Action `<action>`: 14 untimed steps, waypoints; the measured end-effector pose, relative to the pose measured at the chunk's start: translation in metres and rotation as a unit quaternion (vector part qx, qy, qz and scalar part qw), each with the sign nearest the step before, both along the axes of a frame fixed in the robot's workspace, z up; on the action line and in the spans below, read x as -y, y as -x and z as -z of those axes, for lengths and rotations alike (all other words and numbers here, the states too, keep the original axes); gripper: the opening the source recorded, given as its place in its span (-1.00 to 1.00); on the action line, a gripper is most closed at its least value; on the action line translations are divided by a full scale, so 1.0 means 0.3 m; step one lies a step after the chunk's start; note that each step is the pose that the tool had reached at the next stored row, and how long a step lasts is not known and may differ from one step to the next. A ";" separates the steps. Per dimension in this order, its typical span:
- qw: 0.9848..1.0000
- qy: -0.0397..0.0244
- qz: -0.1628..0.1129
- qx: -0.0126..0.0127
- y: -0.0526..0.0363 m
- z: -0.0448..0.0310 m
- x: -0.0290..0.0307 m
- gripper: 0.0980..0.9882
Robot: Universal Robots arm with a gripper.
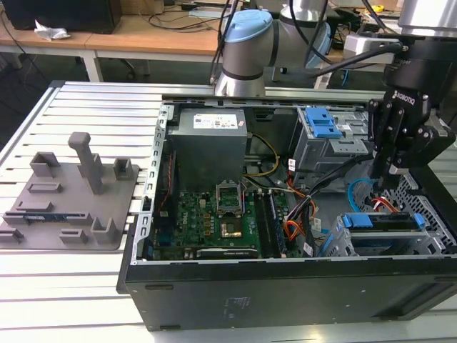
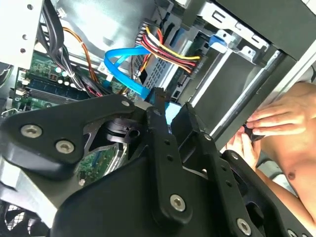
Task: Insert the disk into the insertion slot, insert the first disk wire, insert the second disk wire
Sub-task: 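Insert the second disk wire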
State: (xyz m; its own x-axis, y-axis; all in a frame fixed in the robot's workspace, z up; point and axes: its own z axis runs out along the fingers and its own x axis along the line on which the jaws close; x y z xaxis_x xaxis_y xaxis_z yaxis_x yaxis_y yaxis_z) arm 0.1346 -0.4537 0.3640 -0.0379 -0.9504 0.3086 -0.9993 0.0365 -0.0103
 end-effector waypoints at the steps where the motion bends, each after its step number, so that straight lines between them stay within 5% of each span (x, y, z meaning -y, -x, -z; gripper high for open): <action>1: 1.000 0.003 0.000 0.000 0.001 0.004 -0.003 -0.48; 8: 1.000 0.021 -0.007 0.000 0.002 0.024 -0.010 -0.48; 14: 1.000 0.025 -0.008 0.000 0.003 0.026 -0.024 -0.52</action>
